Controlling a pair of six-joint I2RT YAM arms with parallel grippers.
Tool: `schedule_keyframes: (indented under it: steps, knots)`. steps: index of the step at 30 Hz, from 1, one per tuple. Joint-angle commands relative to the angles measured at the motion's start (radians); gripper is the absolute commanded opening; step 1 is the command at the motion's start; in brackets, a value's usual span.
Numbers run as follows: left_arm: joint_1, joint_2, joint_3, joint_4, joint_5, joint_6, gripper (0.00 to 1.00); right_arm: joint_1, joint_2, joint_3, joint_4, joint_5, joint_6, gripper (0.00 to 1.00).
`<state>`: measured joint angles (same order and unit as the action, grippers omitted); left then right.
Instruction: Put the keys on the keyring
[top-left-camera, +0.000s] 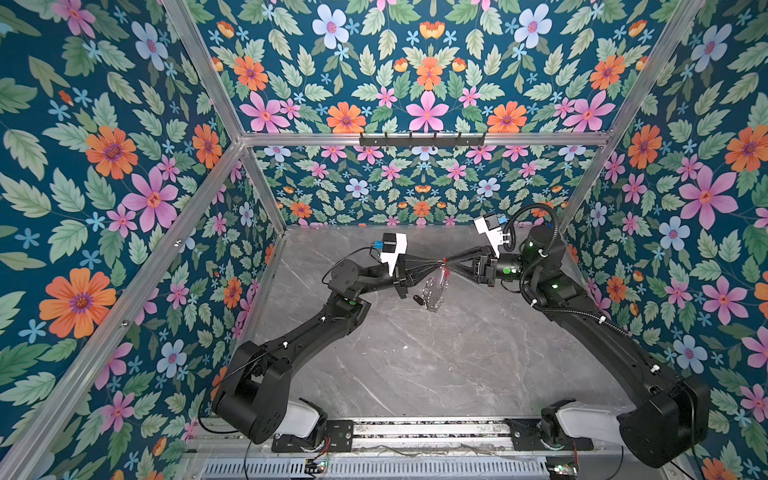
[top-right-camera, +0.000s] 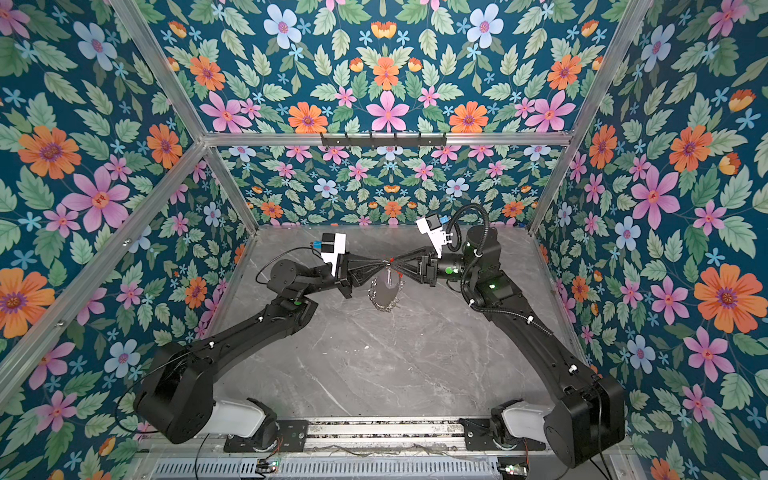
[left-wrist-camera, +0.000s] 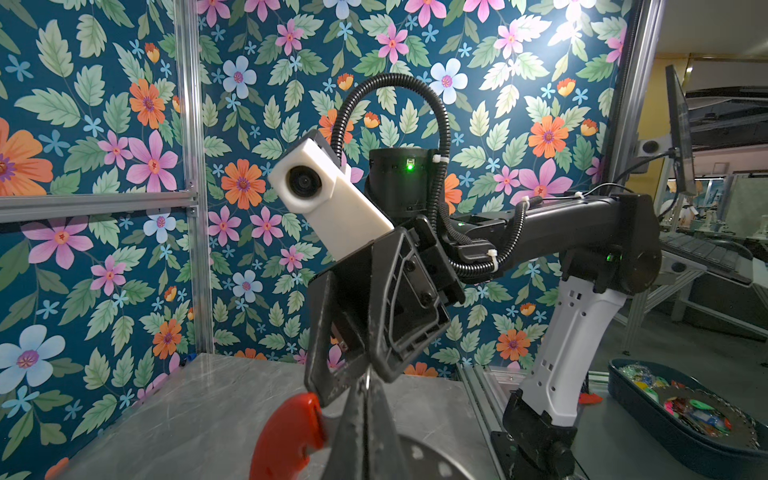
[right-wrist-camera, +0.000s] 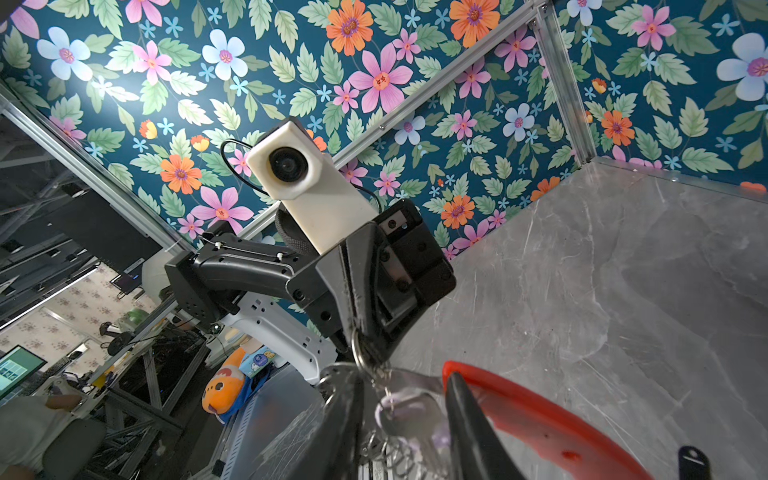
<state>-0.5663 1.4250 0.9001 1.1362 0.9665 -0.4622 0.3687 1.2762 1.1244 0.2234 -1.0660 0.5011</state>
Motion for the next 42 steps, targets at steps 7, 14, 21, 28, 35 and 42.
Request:
schedule_keyframes:
  steps: [7,14,21,28,35,42]
  knots:
    - [0.001,0.013,0.020,0.065,-0.009,-0.025,0.00,0.007,-0.005,-0.010,0.063,-0.018,0.026,0.26]
    - [0.000,0.018,0.016,0.095,-0.014,-0.036,0.00,0.007,-0.012,-0.008,0.048,-0.004,0.014,0.01]
    - [0.000,0.025,0.009,0.154,-0.024,-0.065,0.00,0.005,-0.035,-0.003,0.002,0.015,-0.015,0.00]
    - [-0.001,0.044,-0.003,0.247,-0.040,-0.135,0.00,0.005,-0.026,0.020,-0.052,0.039,-0.026,0.00]
    - [-0.002,0.091,-0.015,0.417,-0.087,-0.246,0.00,0.012,0.019,-0.003,0.070,0.031,0.080,0.00]
    - [-0.012,0.127,-0.007,0.447,-0.104,-0.264,0.00,0.041,0.043,0.010,0.070,0.032,0.082,0.00]
